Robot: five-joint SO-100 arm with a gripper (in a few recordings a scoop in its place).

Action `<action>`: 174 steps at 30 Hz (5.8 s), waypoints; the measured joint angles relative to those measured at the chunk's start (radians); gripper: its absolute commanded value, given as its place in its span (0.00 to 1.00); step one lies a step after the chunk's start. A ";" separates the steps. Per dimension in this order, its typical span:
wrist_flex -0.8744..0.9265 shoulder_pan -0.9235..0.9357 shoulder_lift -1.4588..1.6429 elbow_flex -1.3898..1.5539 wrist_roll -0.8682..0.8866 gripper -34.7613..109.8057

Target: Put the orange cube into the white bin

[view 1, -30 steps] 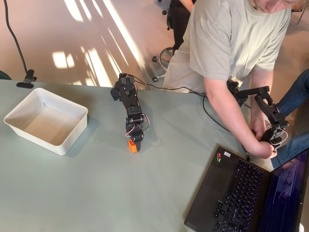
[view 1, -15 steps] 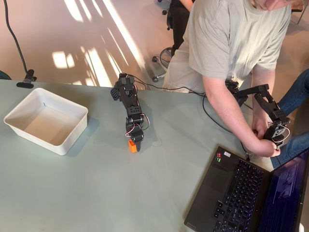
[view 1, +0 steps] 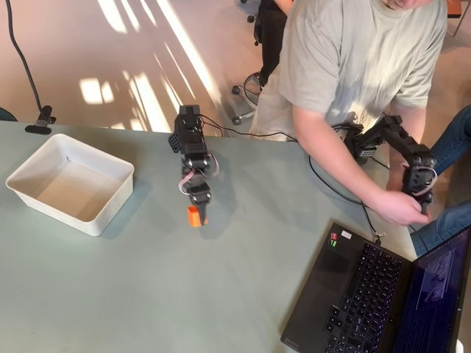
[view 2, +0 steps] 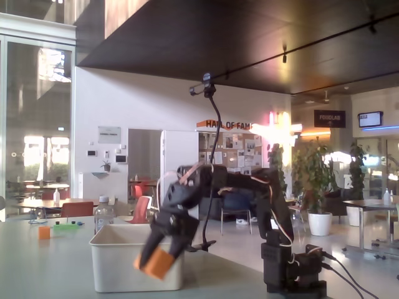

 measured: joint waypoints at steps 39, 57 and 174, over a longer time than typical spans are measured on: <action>-0.009 0.923 -0.097 -0.183 0.003 0.47; -0.009 0.874 -0.055 -0.224 0.006 0.64; -0.127 0.206 1.985 1.911 0.256 0.26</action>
